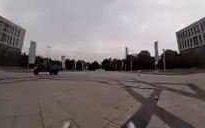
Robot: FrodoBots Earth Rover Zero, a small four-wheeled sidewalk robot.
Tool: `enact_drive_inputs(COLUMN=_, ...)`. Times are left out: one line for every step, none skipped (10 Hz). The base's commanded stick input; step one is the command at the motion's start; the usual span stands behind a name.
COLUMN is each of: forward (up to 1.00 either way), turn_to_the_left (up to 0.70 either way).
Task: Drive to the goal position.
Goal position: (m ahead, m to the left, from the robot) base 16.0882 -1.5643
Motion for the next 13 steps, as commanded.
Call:
enact_drive_inputs(forward=0.60, turn_to_the_left=0.00)
enact_drive_inputs(forward=0.60, turn_to_the_left=0.00)
enact_drive_inputs(forward=0.60, turn_to_the_left=0.00)
enact_drive_inputs(forward=0.60, turn_to_the_left=0.00)
enact_drive_inputs(forward=0.60, turn_to_the_left=0.00)
enact_drive_inputs(forward=0.60, turn_to_the_left=0.00)
enact_drive_inputs(forward=0.60, turn_to_the_left=0.00)
enact_drive_inputs(forward=0.60, turn_to_the_left=0.00)
enact_drive_inputs(forward=0.60, turn_to_the_left=0.00)
enact_drive_inputs(forward=0.60, turn_to_the_left=0.00)
enact_drive_inputs(forward=0.60, turn_to_the_left=0.00)
enact_drive_inputs(forward=0.60, turn_to_the_left=0.00)
enact_drive_inputs(forward=0.60, turn_to_the_left=0.00)
